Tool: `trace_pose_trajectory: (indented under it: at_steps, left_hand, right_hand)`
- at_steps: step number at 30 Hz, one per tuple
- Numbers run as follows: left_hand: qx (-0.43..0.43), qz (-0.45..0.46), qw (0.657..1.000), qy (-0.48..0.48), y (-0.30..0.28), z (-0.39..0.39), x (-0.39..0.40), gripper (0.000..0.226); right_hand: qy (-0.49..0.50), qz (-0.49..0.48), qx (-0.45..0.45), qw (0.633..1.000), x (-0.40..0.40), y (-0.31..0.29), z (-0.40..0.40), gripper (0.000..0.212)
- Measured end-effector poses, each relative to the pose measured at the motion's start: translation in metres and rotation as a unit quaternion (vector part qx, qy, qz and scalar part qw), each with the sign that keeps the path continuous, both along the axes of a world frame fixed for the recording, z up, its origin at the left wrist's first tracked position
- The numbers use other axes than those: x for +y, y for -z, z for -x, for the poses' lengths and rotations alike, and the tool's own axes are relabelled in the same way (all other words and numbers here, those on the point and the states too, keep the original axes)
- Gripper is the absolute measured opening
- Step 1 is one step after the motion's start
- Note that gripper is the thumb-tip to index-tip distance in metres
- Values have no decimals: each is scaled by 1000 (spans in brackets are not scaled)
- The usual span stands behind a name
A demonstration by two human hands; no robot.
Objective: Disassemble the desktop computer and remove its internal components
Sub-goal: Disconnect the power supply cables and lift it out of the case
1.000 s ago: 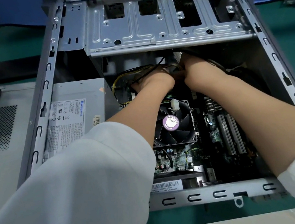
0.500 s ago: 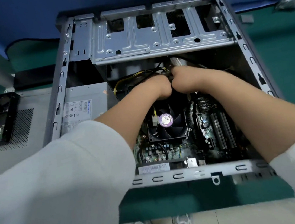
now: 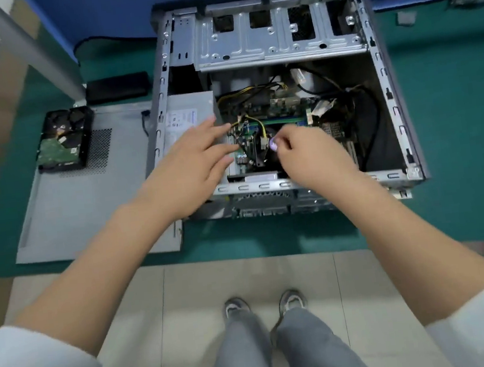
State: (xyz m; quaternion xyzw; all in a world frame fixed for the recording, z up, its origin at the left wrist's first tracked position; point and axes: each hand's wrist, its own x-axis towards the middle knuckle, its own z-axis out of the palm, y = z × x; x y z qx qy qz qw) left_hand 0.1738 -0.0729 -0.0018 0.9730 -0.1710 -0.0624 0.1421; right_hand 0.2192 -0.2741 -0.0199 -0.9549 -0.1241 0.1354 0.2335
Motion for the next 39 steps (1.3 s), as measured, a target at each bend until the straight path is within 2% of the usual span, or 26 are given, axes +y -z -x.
trace_pose_trajectory:
  at_steps: [3,7,12,18,21,23,26,28,30,32,39]
  left_hand:
    - [-1,-34,999,5,-1,23,18,62]
    - [4,-112,993,35,1,28,27,90]
    - [-11,-123,992,31,3,27,29,97]
    - [-81,-95,992,-2,10,31,24,91]
    - [-84,-74,993,-38,12,32,20,89]
    - [-48,-64,997,-22,7,29,23,91]
    - [81,-5,997,-5,-10,20,31,104]
    - [121,37,992,-30,-21,10,36,93]
    - [99,10,994,-32,-23,-1,36,77]
    - [78,-26,996,-15,-20,-6,32,76]
    - [46,12,998,-44,-6,-7,29,76]
  right_hand:
    - [1,34,-79,996,3,-3,6,24]
    - [7,23,-89,996,4,-5,7,27]
    - [3,14,-68,998,6,-7,6,28]
    - [6,15,-52,998,6,-6,5,28]
    - [11,17,-57,998,6,-7,6,29]
    - [13,18,-53,998,5,-7,5,30]
    - [16,13,-41,999,4,-7,4,31]
    - [15,9,-32,999,5,-6,3,31]
    - [15,9,-28,999,6,-6,2,31]
    - [16,11,-26,999,6,-5,1,31]
    - [7,5,-23,1000,6,-5,0,27]
